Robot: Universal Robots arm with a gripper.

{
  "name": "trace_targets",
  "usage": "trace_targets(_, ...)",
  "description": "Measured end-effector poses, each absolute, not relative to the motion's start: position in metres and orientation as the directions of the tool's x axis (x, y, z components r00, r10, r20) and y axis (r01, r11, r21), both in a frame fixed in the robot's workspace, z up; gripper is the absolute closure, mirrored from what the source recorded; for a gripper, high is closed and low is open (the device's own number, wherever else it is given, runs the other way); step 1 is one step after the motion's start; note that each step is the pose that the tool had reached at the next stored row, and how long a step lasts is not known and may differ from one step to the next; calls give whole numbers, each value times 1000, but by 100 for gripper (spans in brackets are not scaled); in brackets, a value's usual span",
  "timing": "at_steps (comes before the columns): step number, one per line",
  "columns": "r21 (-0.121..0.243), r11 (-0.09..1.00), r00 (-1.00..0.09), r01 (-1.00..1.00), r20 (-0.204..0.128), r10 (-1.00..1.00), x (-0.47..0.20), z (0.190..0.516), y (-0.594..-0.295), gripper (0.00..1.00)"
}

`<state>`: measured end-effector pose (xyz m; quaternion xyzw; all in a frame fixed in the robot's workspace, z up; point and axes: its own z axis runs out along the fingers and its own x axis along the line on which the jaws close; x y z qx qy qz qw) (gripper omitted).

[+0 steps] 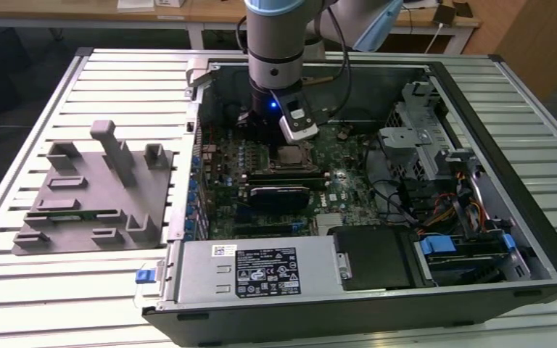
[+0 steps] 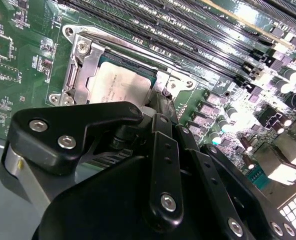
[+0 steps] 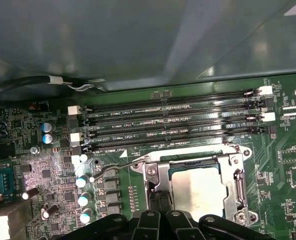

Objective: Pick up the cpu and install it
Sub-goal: 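Close the cpu cover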

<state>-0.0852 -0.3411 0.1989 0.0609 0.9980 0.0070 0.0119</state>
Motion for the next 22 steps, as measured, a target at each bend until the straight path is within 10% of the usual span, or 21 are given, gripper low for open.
trace_targets(22,15,992,-992,121,-23,122,-87,209,-341,89)
